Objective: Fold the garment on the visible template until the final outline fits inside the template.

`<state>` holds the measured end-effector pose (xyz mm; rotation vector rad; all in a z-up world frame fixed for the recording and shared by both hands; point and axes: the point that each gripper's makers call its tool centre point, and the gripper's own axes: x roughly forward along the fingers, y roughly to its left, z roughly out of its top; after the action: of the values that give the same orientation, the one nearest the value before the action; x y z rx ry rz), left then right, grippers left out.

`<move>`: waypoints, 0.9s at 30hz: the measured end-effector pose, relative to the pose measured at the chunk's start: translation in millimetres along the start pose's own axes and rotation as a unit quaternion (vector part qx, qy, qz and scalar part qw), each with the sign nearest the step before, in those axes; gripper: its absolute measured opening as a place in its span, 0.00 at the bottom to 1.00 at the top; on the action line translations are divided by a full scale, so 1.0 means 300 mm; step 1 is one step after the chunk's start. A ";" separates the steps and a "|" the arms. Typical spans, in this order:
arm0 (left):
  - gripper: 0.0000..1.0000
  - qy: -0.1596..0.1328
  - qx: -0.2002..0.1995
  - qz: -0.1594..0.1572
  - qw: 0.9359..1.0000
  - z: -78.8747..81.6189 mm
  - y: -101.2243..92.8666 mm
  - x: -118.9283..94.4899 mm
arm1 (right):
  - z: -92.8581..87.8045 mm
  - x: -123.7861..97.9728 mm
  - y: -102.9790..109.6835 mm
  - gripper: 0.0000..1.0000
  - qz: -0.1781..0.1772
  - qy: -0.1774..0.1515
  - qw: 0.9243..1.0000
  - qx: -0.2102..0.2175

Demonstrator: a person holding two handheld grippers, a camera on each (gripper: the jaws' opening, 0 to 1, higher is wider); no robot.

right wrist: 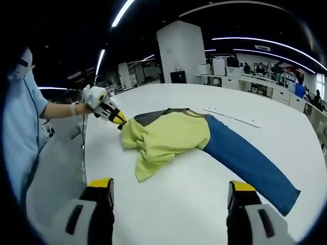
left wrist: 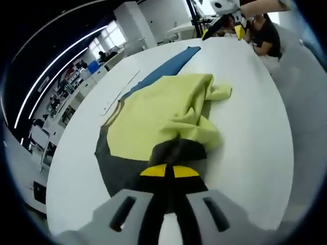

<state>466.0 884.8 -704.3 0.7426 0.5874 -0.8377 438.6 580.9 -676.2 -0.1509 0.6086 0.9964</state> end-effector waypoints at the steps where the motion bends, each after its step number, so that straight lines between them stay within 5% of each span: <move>1: 0.00 -0.003 0.003 0.002 1.000 0.011 0.014 0.002 | 0.001 -0.001 0.001 0.92 0.000 -0.001 1.000 0.001; 14: 0.00 0.019 -0.004 -0.024 1.000 0.056 0.130 0.174 | -0.006 -0.031 0.013 0.92 -0.008 -0.008 1.000 0.008; 27: 0.00 0.075 -0.035 -0.057 0.995 -0.040 0.164 0.315 | -0.045 -0.037 0.032 0.92 -0.014 -0.011 0.999 0.032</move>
<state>555.6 874.5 -762.1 0.7175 0.7949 -0.8667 420.8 572.7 -679.8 -0.0914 0.6150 0.9500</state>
